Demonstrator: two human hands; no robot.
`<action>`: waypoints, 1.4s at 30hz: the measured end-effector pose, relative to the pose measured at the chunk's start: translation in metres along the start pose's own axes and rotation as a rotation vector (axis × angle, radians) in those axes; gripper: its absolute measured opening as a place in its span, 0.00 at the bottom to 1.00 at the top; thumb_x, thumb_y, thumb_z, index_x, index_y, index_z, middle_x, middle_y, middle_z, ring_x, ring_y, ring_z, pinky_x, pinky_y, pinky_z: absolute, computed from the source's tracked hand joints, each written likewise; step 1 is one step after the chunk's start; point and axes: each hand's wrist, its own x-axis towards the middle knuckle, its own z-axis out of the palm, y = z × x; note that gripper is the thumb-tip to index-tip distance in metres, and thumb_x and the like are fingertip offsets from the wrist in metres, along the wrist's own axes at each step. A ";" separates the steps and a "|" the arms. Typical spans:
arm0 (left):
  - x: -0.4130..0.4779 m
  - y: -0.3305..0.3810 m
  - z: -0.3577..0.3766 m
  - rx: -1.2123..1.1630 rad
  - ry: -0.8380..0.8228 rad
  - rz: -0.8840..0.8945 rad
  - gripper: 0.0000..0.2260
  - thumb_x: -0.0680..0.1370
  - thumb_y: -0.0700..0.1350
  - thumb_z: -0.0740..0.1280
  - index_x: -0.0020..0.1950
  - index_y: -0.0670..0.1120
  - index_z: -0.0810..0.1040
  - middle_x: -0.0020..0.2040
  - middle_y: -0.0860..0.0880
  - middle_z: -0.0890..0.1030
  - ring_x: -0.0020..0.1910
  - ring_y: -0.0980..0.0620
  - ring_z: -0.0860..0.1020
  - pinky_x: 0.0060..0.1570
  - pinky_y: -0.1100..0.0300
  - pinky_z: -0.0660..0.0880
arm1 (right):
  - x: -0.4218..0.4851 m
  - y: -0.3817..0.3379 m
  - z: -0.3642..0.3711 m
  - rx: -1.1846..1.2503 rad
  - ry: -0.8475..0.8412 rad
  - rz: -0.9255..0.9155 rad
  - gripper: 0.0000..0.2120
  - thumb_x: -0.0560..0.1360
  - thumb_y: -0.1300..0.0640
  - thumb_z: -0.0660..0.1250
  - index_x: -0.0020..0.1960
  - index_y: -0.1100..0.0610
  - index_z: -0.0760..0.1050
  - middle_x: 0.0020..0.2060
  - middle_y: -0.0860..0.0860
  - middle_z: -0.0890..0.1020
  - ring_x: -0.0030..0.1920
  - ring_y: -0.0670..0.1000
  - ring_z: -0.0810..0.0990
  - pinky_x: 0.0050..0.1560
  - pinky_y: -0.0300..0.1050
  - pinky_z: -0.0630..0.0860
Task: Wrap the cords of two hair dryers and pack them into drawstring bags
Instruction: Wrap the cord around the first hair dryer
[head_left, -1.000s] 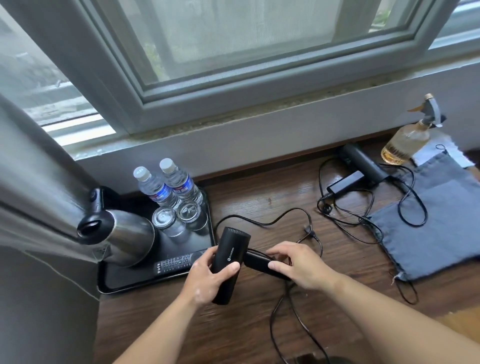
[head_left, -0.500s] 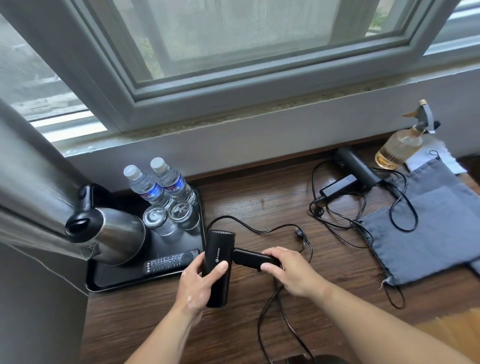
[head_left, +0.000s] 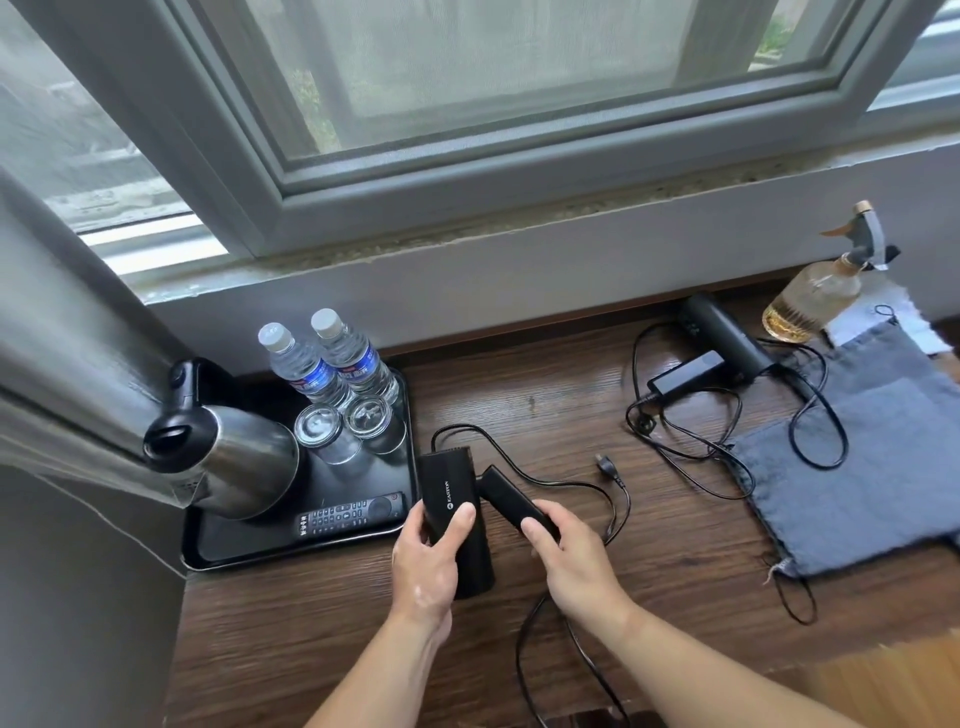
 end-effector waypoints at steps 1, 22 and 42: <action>0.000 -0.001 0.001 -0.012 0.013 0.001 0.19 0.71 0.52 0.79 0.59 0.51 0.83 0.54 0.48 0.87 0.58 0.44 0.84 0.63 0.38 0.78 | 0.000 -0.001 0.000 0.015 0.003 0.012 0.17 0.80 0.46 0.65 0.67 0.49 0.76 0.56 0.44 0.83 0.57 0.45 0.80 0.64 0.47 0.75; -0.003 -0.004 0.035 -0.331 0.140 -0.137 0.27 0.69 0.50 0.79 0.66 0.48 0.76 0.60 0.43 0.85 0.63 0.40 0.81 0.66 0.37 0.75 | -0.006 -0.026 0.004 0.102 -0.049 -0.023 0.37 0.68 0.34 0.69 0.74 0.46 0.69 0.65 0.42 0.74 0.66 0.40 0.73 0.69 0.39 0.68; 0.040 0.076 -0.035 0.323 -0.444 -0.109 0.35 0.57 0.52 0.83 0.62 0.49 0.78 0.56 0.43 0.81 0.48 0.51 0.82 0.44 0.54 0.80 | 0.031 -0.031 -0.070 -0.281 -0.387 -0.280 0.55 0.54 0.44 0.83 0.76 0.43 0.62 0.60 0.36 0.72 0.63 0.39 0.73 0.67 0.34 0.69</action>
